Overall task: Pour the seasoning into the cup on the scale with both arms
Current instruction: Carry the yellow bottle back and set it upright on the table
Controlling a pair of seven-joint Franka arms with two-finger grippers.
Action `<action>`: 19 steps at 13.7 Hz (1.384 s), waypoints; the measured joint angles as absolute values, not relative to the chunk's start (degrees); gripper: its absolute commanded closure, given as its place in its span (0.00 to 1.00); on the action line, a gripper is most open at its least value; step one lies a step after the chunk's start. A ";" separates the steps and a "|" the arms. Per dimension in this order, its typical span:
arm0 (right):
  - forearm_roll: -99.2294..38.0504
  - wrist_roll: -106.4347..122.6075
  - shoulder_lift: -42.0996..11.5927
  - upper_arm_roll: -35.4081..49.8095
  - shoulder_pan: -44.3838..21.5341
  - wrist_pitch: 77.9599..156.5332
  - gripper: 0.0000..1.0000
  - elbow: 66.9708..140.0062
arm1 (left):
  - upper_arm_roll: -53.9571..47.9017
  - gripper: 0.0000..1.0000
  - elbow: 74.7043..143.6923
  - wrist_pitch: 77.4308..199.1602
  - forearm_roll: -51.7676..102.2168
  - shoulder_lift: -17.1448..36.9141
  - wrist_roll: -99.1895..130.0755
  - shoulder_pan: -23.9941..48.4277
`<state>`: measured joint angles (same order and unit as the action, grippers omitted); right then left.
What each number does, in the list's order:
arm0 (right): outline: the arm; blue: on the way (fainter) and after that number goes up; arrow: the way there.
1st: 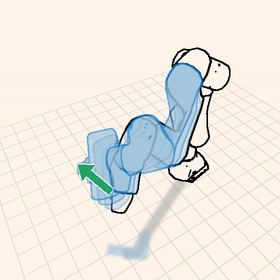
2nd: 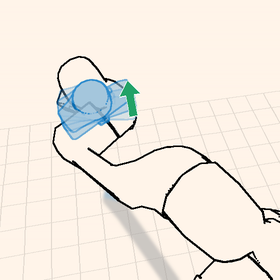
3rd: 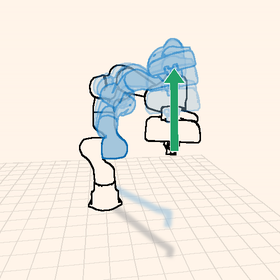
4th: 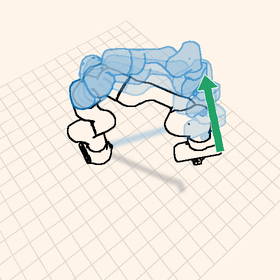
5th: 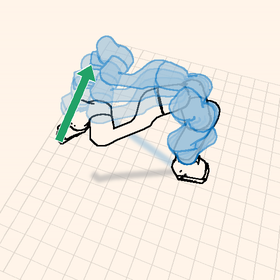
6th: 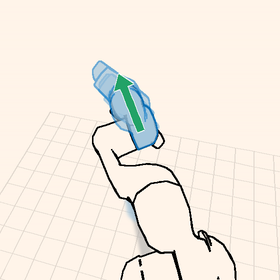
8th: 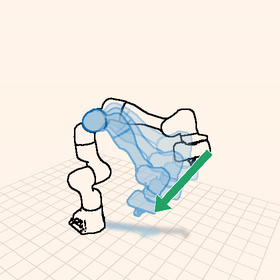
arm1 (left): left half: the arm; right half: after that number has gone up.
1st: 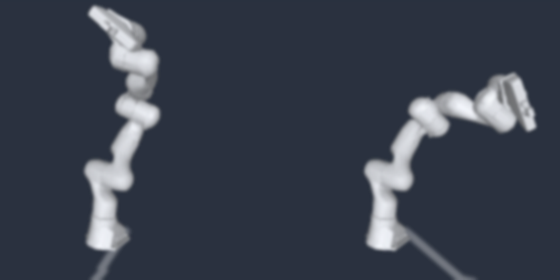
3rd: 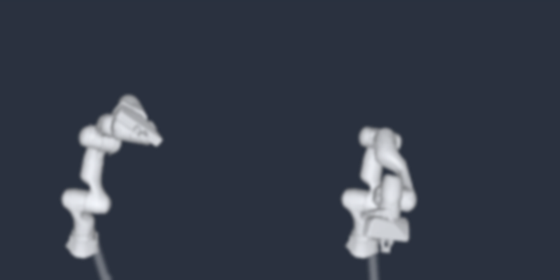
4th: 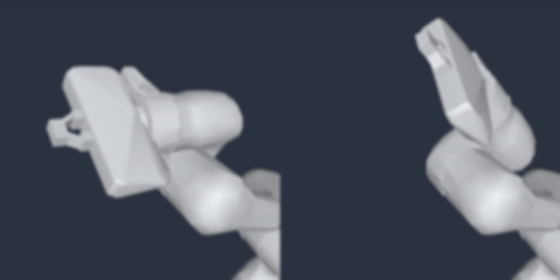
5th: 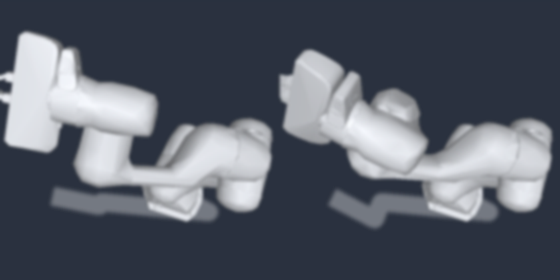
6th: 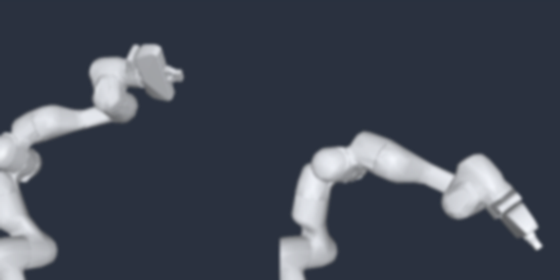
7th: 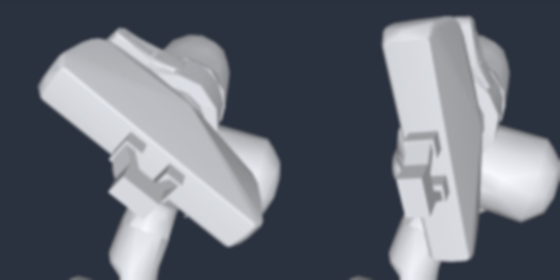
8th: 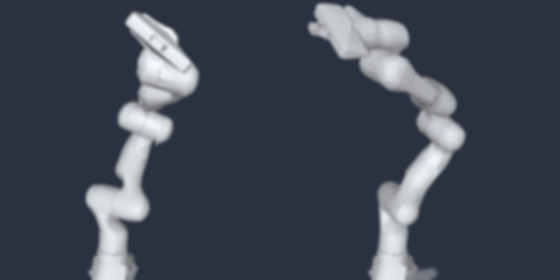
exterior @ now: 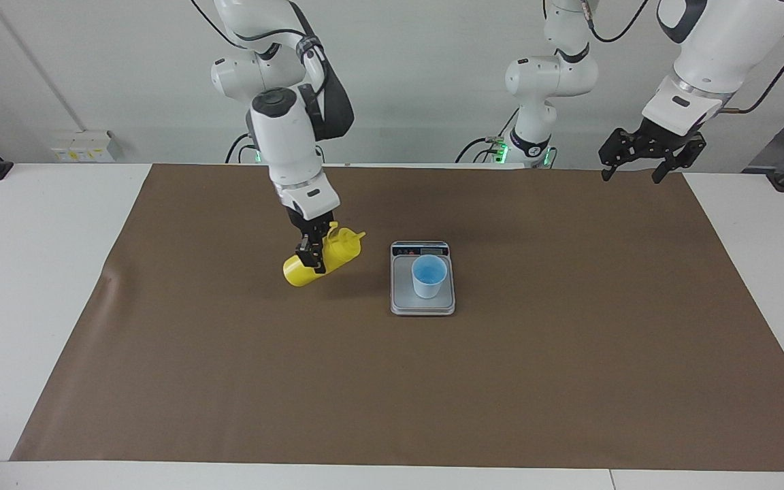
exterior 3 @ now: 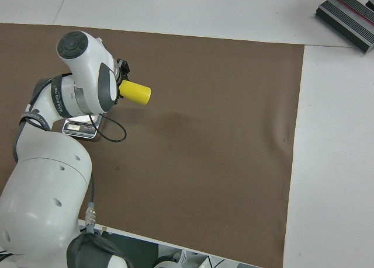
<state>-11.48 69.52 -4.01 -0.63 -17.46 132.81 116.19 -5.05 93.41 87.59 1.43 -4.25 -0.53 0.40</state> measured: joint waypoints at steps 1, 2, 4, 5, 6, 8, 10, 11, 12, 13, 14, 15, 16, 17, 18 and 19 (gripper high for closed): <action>-17.16 74.96 -3.99 -0.67 -15.54 132.83 1.00 116.83 | -5.05 0.00 93.41 87.59 1.43 -4.25 -0.53 0.40; -22.34 79.82 -3.91 -0.69 -13.65 132.81 1.00 117.52 | -5.05 0.00 93.41 87.59 1.43 -4.25 -0.53 0.40; -32.00 89.39 -3.40 -0.75 -9.70 132.16 1.00 119.54 | -5.05 0.00 93.41 87.59 1.43 -4.25 -0.53 0.40; -36.02 94.07 -3.12 -0.77 -7.67 131.14 1.00 120.69 | -5.05 0.00 93.41 87.59 1.43 -4.25 -0.53 0.40; -39.73 98.65 -2.87 -0.78 -5.57 129.82 1.00 121.84 | -5.05 0.00 93.41 87.59 1.43 -4.25 -0.53 0.40; -44.35 104.20 -2.69 -0.80 -2.49 127.79 1.00 123.37 | -5.05 0.00 93.41 87.59 1.43 -4.25 -0.53 0.40; -48.51 108.25 -2.69 -0.80 -0.47 126.51 1.00 124.61 | -5.05 0.00 93.41 87.59 1.43 -4.25 -0.53 0.40; -50.49 110.28 -2.71 -0.79 0.16 126.14 1.00 125.22 | -5.05 0.00 93.41 87.59 1.43 -4.25 -0.53 0.40; -52.29 112.15 -2.78 -0.80 0.59 125.99 1.00 125.82 | -5.05 0.00 93.41 87.59 1.43 -4.25 -0.53 0.40; -53.85 113.58 -2.94 -0.79 0.81 125.85 1.00 126.31 | -5.05 0.00 93.41 87.59 1.43 -4.25 -0.53 0.40; -55.43 114.70 -3.25 -0.78 0.90 125.57 1.00 126.65 | -5.05 0.00 93.41 87.59 1.43 -4.25 -0.53 0.40; -56.54 115.41 -3.64 -0.77 0.98 125.39 1.00 126.84 | -5.05 0.00 93.41 87.59 1.43 -4.25 -0.53 0.40; -57.48 115.66 -3.98 -0.77 1.12 125.31 1.00 127.04 | -5.05 0.00 93.41 87.59 1.43 -4.25 -0.53 0.40; -58.44 115.82 -4.27 -0.77 1.25 125.19 1.00 127.34 | -5.05 0.00 93.41 87.59 1.43 -4.25 -0.53 0.40; -59.80 116.42 -4.53 -0.77 1.31 125.08 1.00 127.84 | -5.05 0.00 93.41 87.59 1.43 -4.25 -0.53 0.40; -61.09 117.25 -4.75 -0.76 1.38 125.02 1.00 128.46 | -5.05 0.00 93.41 87.59 1.43 -4.25 -0.53 0.40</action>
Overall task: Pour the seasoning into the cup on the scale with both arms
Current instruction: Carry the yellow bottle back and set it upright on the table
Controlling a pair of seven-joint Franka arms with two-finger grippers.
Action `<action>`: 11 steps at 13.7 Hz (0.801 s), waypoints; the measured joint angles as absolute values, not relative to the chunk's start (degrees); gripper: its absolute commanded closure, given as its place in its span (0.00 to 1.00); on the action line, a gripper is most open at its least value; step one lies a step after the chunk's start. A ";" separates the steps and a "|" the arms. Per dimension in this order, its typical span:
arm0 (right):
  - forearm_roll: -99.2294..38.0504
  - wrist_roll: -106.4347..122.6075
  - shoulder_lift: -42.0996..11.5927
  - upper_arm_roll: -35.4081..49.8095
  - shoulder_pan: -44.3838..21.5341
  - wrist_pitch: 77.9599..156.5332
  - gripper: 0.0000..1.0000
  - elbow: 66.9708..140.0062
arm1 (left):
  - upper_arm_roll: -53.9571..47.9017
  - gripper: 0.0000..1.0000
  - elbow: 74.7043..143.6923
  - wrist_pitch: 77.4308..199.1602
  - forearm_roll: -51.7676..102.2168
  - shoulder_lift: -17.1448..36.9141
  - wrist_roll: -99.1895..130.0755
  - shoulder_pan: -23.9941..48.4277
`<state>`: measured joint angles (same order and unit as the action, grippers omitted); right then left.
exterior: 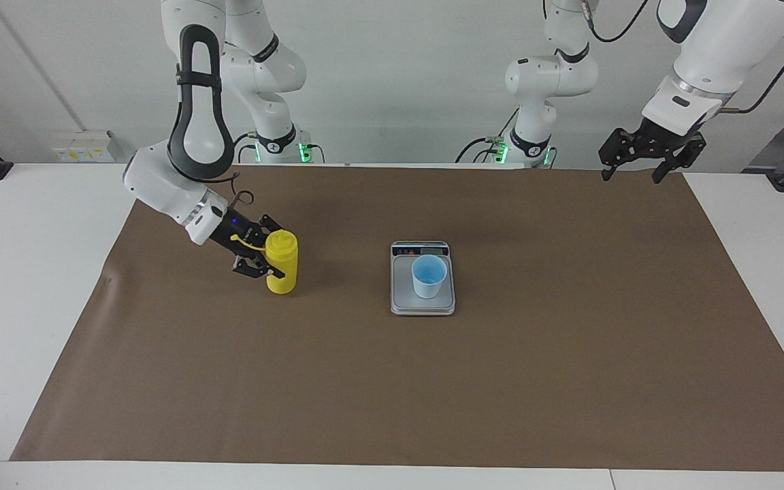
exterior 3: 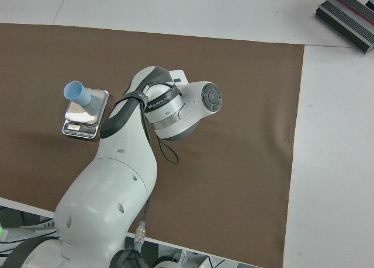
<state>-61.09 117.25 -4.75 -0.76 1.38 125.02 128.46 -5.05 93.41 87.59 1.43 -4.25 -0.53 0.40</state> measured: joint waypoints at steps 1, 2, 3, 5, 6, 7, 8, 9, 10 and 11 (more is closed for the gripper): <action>-62.07 118.29 -5.00 -0.75 1.60 125.01 1.00 129.08 | -5.05 0.00 93.41 87.59 1.43 -4.25 -0.53 0.40; -62.58 119.19 -5.30 -0.76 1.95 124.99 1.00 129.50 | -5.05 0.00 93.41 87.59 1.43 -4.25 -0.53 0.40; -63.01 119.83 -5.56 -0.75 2.33 124.92 0.94 129.74 | -5.05 0.00 93.41 87.59 1.43 -4.25 -0.53 0.40; -63.13 120.18 -5.87 -0.76 2.71 124.72 0.60 130.04 | -5.05 0.00 93.41 87.59 1.43 -4.25 -0.53 0.40; -63.15 120.20 -5.88 -0.74 2.70 124.72 0.12 130.26 | -5.05 0.00 93.41 87.59 1.43 -4.25 -0.53 0.40; -63.16 120.21 -5.88 -0.73 2.70 124.72 0.00 130.42 | -5.05 0.00 93.41 87.59 1.43 -4.25 -0.53 0.40; -63.16 120.32 -5.88 -0.73 2.70 124.72 0.00 130.52 | -5.05 0.00 93.41 87.59 1.43 -4.25 -0.53 0.40; -63.20 120.79 -5.87 -0.73 2.71 124.72 0.00 130.53 | -5.05 0.00 93.41 87.59 1.43 -4.25 -0.53 0.40; -63.29 121.31 -5.85 -0.74 2.72 124.72 0.00 130.53 | -5.05 0.00 93.41 87.59 1.43 -4.25 -0.53 0.40; -63.33 121.78 -5.83 -0.76 2.85 124.72 0.00 130.52 | -5.05 0.00 93.41 87.59 1.43 -4.25 -0.53 0.40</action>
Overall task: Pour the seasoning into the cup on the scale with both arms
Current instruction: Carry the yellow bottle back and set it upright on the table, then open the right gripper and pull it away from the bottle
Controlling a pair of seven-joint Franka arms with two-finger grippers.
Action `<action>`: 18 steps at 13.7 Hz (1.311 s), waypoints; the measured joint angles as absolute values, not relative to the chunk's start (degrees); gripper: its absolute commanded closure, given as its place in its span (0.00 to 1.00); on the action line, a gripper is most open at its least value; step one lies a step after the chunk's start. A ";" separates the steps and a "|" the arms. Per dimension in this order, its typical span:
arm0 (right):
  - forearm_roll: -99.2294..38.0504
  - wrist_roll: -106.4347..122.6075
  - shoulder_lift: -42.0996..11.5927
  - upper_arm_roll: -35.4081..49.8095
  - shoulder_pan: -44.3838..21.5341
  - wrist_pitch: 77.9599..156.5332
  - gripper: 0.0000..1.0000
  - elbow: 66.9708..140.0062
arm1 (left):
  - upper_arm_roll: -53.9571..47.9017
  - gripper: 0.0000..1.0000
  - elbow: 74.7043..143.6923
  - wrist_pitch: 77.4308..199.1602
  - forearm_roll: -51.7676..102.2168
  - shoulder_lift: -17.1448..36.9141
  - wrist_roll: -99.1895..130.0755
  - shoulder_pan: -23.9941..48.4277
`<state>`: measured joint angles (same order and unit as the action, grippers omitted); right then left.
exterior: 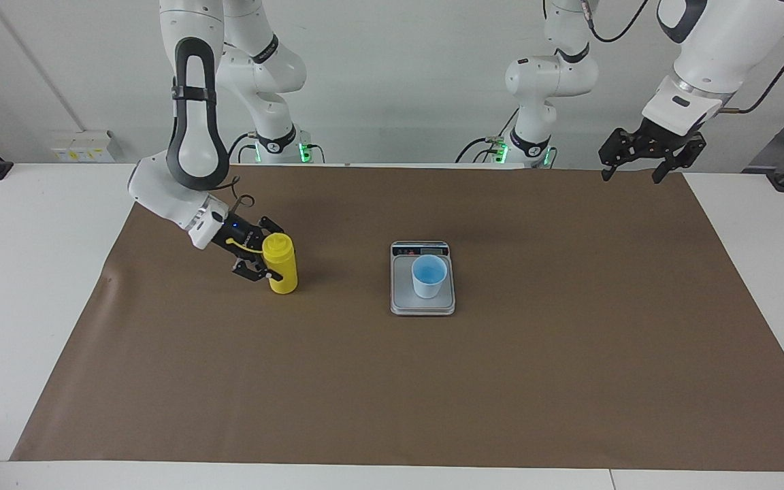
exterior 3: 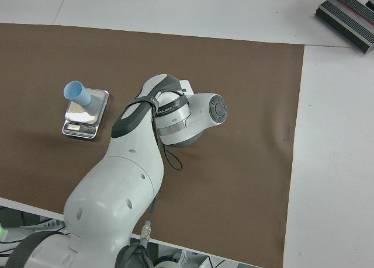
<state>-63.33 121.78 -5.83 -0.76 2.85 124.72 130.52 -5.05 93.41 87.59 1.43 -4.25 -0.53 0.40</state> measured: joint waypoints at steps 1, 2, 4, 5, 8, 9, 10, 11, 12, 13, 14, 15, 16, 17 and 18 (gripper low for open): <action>-63.33 122.40 -5.83 -0.76 3.27 124.72 0.00 130.53 | -5.05 0.00 93.41 87.59 1.43 -4.25 -0.53 0.40; -63.33 123.17 -5.83 -0.79 3.87 124.72 0.00 130.60 | -5.05 0.00 93.41 87.59 1.43 -4.25 -0.53 0.40; -63.09 124.34 -5.83 -0.82 5.20 124.72 0.00 130.91 | -5.05 0.00 93.41 87.59 1.43 -4.25 -0.53 0.40; -62.52 124.67 -5.83 -0.83 5.86 124.72 0.00 131.07 | -5.05 0.00 93.41 87.59 1.43 -4.25 -0.53 0.40; -57.30 124.74 -5.83 -0.87 8.23 124.73 0.00 131.19 | -5.05 0.00 93.41 87.59 1.43 -4.25 -0.53 0.40; -55.17 124.74 -5.83 -0.88 9.31 124.73 0.00 131.18 | -5.05 0.00 93.41 87.59 1.43 -4.25 -0.53 0.40; -53.59 124.74 -5.78 -0.93 10.25 124.73 0.00 131.15 | -5.05 0.00 93.41 87.59 1.43 -4.25 -0.53 0.40; -52.20 124.74 -5.68 -1.01 11.04 124.74 0.00 131.00 | -5.05 0.00 93.41 87.59 1.43 -4.25 -0.53 0.40; -50.90 124.74 -5.50 -1.10 11.73 124.74 0.00 130.69 | -5.05 0.00 93.41 87.59 1.43 -4.25 -0.53 0.40; -49.34 124.47 -5.20 -1.19 12.39 124.74 0.00 130.27 | -5.05 0.00 93.41 87.59 1.43 -4.25 -0.53 0.40; -47.65 123.75 -4.67 -1.25 12.99 124.74 0.00 129.91 | -5.05 0.00 93.41 87.59 1.43 -4.25 -0.53 0.40; -45.56 122.34 -3.94 -1.28 13.59 124.74 0.00 129.57 | -5.05 0.00 93.41 87.59 1.43 -4.25 -0.53 0.40; -43.50 120.47 -2.97 -1.30 14.30 124.71 0.00 129.29 | -5.05 0.00 93.41 87.59 1.43 -4.25 -0.53 0.40; -42.11 119.04 -2.01 -1.30 14.96 124.69 0.00 129.07 | -5.05 0.00 93.41 87.59 1.43 -4.25 -0.53 0.40; -40.96 118.08 -1.16 -1.31 15.41 124.66 0.00 128.87 | -5.05 0.00 93.41 87.59 1.43 -4.25 -0.53 0.40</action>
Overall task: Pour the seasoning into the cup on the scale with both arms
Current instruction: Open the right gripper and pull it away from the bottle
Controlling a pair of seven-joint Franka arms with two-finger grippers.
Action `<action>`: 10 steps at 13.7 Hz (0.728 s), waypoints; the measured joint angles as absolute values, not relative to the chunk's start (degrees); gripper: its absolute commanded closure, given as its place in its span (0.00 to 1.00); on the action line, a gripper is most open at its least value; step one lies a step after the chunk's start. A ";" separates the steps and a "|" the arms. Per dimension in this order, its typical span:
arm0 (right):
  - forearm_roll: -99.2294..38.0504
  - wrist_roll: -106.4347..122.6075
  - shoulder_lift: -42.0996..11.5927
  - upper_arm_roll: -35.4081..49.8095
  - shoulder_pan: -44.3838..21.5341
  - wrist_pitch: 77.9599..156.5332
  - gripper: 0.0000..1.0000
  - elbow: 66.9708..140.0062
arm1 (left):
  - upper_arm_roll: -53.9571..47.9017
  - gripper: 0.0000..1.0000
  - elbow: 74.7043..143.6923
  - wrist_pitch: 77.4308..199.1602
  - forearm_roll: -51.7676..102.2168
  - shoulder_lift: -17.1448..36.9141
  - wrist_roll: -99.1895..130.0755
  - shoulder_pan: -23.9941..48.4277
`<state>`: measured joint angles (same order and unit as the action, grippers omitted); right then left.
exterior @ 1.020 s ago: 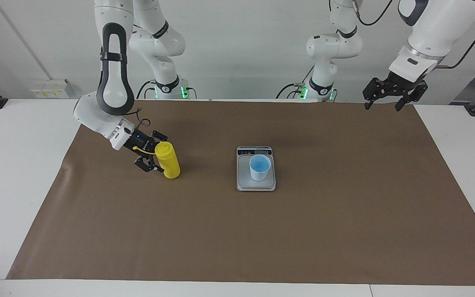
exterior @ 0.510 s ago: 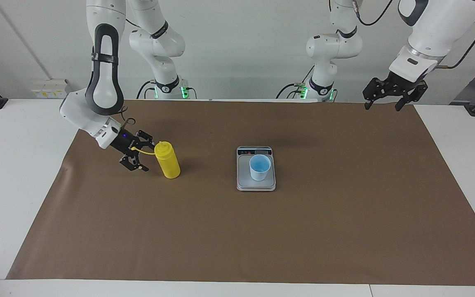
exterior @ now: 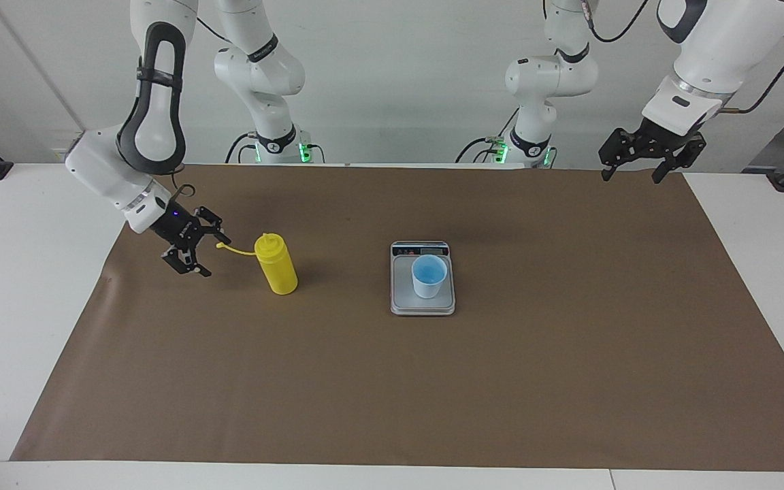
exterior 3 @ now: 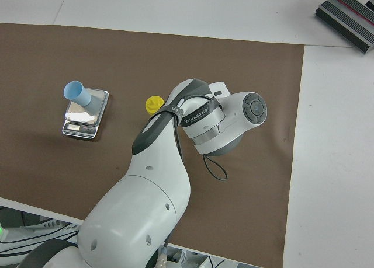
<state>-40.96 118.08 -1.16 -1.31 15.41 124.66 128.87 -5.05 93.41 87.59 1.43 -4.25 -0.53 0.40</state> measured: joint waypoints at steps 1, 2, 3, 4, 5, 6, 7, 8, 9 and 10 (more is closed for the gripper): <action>-39.91 117.01 -0.28 -1.32 15.65 124.64 0.00 128.66 | -5.05 0.00 93.41 87.59 1.43 -4.25 -0.53 0.40; -38.22 115.43 0.59 -1.33 15.70 124.60 0.00 128.44 | -5.05 0.00 93.41 87.59 1.43 -4.25 -0.53 0.40; -36.04 113.15 1.58 -1.32 15.70 124.50 0.00 128.22 | -5.05 0.00 93.41 87.59 1.43 -4.25 -0.53 0.40; -33.82 110.32 2.64 -1.32 15.70 124.11 0.00 128.06 | -5.05 0.00 93.41 87.59 1.43 -4.25 -0.53 0.40; -32.05 107.48 3.67 -1.32 15.70 123.57 0.00 127.95 | -5.05 0.00 93.41 87.59 1.43 -4.25 -0.53 0.40; -30.58 104.33 4.73 -1.31 15.68 122.97 0.00 127.83 | -5.05 0.00 93.41 87.59 1.43 -4.25 -0.53 0.40; -29.10 101.27 5.58 -1.28 15.60 122.19 0.00 127.53 | -5.05 0.00 93.41 87.59 1.43 -4.25 -0.53 0.40; -27.47 98.22 6.19 -1.24 15.42 121.36 0.00 127.05 | -5.05 0.00 93.41 87.59 1.43 -4.25 -0.53 0.40; -25.78 95.05 6.61 -1.08 15.25 120.65 0.00 126.31 | -5.05 0.00 93.41 87.59 1.43 -4.25 -0.53 0.40; -23.95 91.50 6.91 -0.86 15.18 119.69 0.00 125.35 | -5.05 0.00 93.41 87.59 1.43 -4.25 -0.53 0.40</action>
